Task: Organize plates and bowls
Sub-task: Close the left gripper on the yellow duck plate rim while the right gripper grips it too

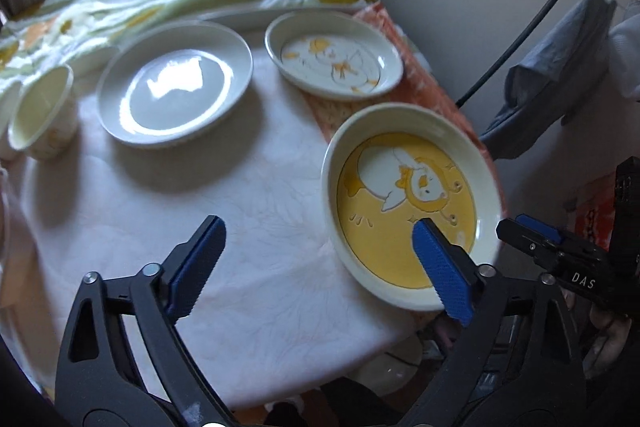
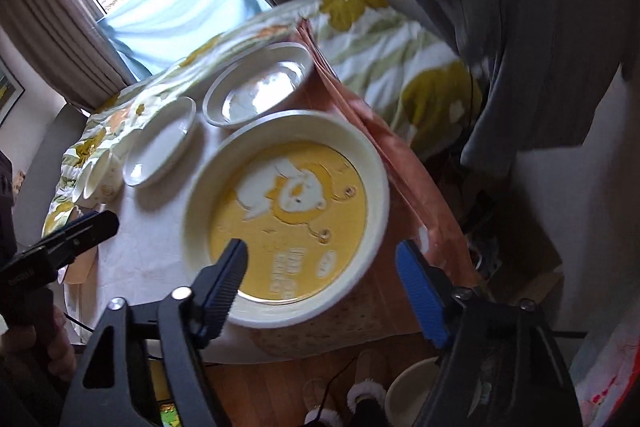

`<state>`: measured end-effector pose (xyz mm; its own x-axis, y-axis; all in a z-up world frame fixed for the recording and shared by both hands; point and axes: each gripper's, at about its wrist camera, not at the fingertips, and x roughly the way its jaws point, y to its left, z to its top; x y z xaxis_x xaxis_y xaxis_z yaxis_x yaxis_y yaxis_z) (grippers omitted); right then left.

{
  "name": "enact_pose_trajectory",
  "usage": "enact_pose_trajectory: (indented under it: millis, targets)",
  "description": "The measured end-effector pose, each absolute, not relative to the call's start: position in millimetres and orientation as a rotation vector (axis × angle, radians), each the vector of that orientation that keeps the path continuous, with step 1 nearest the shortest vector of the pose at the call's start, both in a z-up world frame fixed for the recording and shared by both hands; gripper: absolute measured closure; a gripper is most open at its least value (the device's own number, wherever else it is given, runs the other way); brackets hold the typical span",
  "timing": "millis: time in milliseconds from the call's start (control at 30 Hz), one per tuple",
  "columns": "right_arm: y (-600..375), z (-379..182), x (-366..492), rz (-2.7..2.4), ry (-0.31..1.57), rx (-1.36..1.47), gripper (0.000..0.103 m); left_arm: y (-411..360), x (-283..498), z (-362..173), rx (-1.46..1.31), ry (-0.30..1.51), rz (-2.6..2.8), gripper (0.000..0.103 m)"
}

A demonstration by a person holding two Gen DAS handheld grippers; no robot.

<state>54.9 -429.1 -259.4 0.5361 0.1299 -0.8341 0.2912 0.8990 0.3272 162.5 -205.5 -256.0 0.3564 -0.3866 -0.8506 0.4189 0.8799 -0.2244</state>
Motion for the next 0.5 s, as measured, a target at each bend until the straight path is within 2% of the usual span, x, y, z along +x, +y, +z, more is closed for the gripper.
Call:
enact_pose_trajectory:
  millis: [67, 167, 267, 433, 500]
  targets:
    - [-442, -275, 64, -0.069, 1.040, 0.515, 0.057, -213, 168, -271, 0.018, 1.129, -0.519, 0.020]
    - [-454, -288, 74, -0.045, 1.060, 0.551, 0.070, -221, 179, -293, 0.018, 1.189, -0.512, 0.032]
    - [-463, -292, 83, -0.038, 1.057, 0.545, 0.072, -226, 189, -309, 0.010, 1.249, -0.513, 0.051]
    - [-473, -294, 97, -0.024, 1.056, 0.522, 0.080, -234, 198, -316, 0.022, 1.282, -0.508, 0.061]
    - [-475, -296, 100, -0.025, 1.064, 0.518, 0.083, -237, 201, -315, 0.031, 1.291, -0.512, 0.072]
